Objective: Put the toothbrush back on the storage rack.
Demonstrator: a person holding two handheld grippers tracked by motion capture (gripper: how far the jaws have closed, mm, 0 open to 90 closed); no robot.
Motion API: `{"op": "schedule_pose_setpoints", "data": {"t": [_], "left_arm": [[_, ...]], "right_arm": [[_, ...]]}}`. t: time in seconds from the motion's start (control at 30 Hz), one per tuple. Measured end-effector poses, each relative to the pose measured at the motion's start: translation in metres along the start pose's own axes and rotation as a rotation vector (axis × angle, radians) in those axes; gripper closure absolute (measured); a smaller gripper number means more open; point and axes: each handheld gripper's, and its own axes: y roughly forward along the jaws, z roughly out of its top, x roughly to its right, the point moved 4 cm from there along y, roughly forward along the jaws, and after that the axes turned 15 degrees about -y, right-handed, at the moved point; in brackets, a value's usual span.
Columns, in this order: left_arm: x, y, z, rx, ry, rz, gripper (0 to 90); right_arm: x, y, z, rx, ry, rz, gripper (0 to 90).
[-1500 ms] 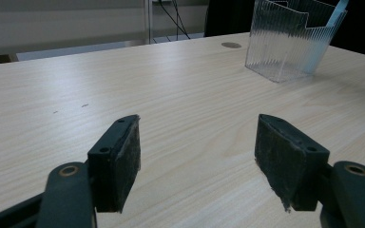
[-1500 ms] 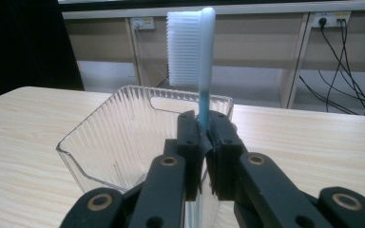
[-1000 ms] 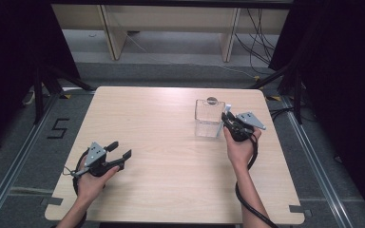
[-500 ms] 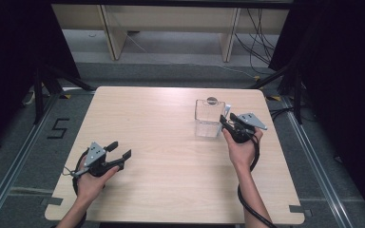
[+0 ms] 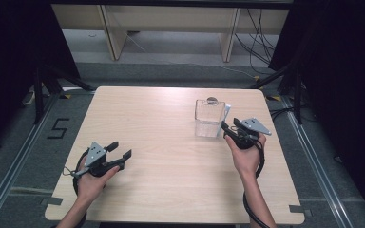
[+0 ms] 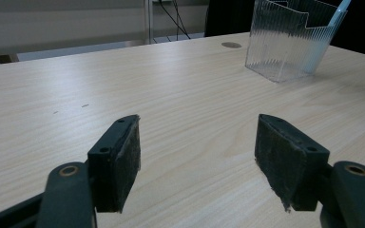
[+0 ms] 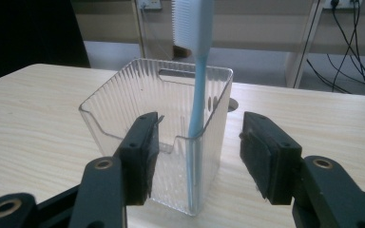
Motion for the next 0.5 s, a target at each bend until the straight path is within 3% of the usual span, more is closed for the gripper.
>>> {"op": "schedule_pose_setpoints", "data": {"t": [0.13,0.17,0.2,0.3,0.37,0.43,0.5], "left_arm": [[0.000,0.000,0.000,-0.001,0.001,0.001,31.5],[0.000,0.000,0.000,0.000,0.000,0.002,31.6],[0.000,0.000,0.000,0.000,0.000,0.002,31.5],[-0.001,-0.001,0.000,0.000,-0.002,0.005,31.5],[-0.001,0.000,0.000,-0.001,-0.003,0.006,31.5],[-0.001,0.000,-0.001,-0.002,-0.002,0.005,31.5],[-0.001,0.000,-0.001,-0.002,-0.002,0.006,31.6]], "right_arm": [[-0.001,-0.006,-0.002,-0.013,-0.032,0.004,46.9],[-0.003,-0.007,-0.003,-0.007,-0.017,0.008,46.7],[-0.002,-0.008,-0.004,-0.021,-0.039,0.002,46.6],[-0.005,-0.013,-0.007,-0.020,-0.027,0.012,46.0],[-0.005,-0.015,-0.010,-0.023,-0.052,0.012,45.6],[-0.008,-0.017,-0.013,-0.024,-0.027,0.020,45.3],[-0.009,-0.020,-0.016,-0.033,-0.036,0.028,45.1]]}}
